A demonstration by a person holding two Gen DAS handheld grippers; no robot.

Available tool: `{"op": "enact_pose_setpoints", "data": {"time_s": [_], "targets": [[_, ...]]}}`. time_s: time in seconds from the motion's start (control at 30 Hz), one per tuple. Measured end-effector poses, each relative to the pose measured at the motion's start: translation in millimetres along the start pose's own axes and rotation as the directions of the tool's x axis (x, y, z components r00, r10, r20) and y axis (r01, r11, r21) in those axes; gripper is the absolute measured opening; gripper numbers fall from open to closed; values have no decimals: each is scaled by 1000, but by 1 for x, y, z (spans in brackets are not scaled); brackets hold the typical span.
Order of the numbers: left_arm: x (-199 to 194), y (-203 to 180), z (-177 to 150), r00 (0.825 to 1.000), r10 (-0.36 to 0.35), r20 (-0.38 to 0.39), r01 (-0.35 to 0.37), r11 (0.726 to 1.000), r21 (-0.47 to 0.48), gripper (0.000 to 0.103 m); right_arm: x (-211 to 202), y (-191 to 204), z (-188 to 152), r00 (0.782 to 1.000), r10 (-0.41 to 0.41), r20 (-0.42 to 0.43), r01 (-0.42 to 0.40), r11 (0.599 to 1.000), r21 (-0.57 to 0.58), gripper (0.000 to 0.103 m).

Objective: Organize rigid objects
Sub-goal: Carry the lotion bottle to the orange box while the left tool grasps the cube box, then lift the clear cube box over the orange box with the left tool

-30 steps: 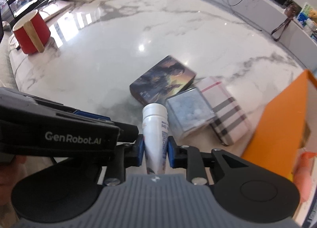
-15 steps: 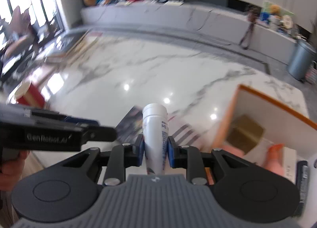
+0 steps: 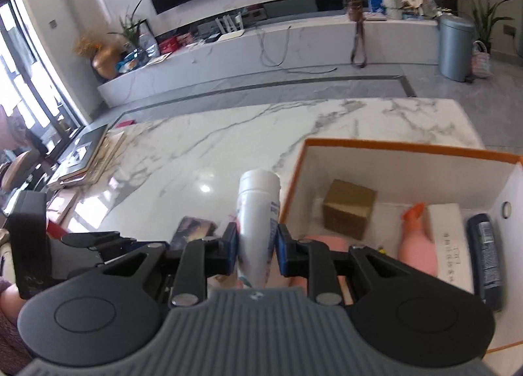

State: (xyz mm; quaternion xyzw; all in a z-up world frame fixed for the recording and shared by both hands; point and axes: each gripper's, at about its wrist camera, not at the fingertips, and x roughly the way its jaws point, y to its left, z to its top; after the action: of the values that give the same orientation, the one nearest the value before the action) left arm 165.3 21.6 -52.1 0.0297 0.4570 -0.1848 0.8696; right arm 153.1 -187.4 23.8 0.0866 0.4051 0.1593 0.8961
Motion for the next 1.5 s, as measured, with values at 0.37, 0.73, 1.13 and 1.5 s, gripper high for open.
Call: {"op": "enact_pose_setpoints", "data": {"time_s": [0.37,0.73,1.13,1.5], "targets": [[39,-17,6,997,45,-62,-37,992,120,78,15,-45,-7,989,-142,-34,143,990,12,24],[57,-20,4,991,90,-98,-76,987,140,54,26,-87,-22,972,-223,-73,226,974,28,24],[10,-22,24,999,51,12,-51,997,51,53,14,-108,-32,959,-275,-74,275,961,-11,24],[-37,-79,76,978,-140,154,121,984,127,53,-3,-123,-25,949,-307,-67,304,952,-44,24]]}}
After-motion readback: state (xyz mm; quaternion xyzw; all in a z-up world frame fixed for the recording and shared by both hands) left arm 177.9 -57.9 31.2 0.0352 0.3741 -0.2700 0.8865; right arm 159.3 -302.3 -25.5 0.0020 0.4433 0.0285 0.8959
